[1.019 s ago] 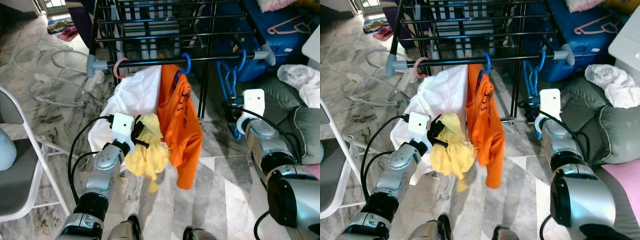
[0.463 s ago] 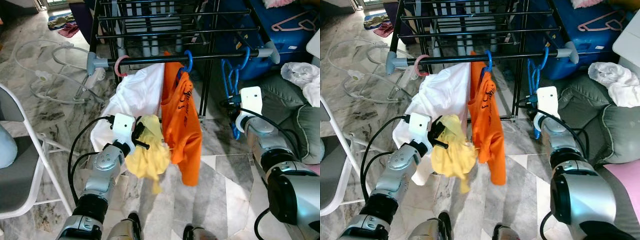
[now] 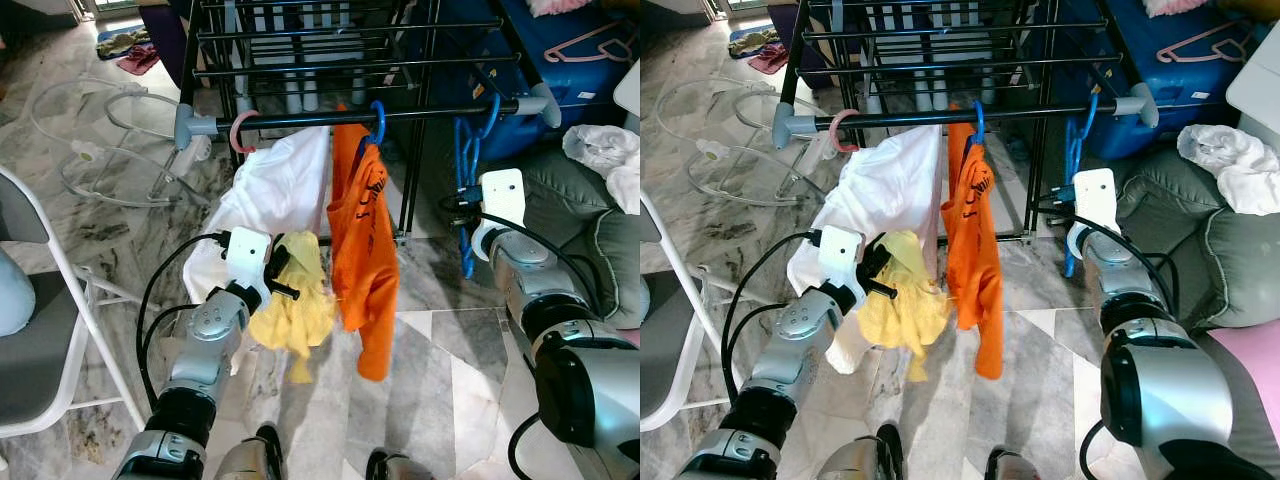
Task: Hang hanger
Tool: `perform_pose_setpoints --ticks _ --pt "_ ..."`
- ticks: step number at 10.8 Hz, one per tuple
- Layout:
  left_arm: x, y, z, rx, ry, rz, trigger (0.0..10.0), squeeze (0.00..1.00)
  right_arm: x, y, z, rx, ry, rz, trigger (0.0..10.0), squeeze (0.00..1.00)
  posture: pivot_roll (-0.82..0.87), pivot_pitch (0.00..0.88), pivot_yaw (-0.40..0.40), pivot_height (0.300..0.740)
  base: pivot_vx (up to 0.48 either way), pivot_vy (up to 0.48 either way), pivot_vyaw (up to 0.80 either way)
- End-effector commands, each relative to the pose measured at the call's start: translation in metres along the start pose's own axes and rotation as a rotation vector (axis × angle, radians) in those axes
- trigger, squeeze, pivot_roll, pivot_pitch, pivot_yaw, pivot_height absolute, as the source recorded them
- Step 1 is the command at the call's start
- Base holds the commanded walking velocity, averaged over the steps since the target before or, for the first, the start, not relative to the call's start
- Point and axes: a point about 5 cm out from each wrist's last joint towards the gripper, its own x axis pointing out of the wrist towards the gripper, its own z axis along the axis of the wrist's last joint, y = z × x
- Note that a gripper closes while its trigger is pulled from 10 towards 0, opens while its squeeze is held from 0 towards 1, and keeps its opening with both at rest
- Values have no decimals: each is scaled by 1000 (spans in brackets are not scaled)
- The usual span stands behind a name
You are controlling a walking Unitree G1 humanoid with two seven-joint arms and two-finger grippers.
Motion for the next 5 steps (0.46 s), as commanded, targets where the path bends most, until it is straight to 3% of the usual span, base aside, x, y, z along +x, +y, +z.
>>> perform_pose_setpoints --ticks 1,2,5 --pt "3 -1 8 24 -25 -13 10000 0 -2 -6 -9 -3 29 -13 2588 0 -29 183 26 740 0 0 0" --pt "4 -2 9 24 -25 -18 10000 0 -3 -7 -9 -3 29 -16 1882 0 -32 182 30 740 0 0 0" --pt "4 -4 8 23 -24 -25 10000 0 -4 -7 -14 -4 34 -15 2431 0 -29 181 27 740 0 0 0"
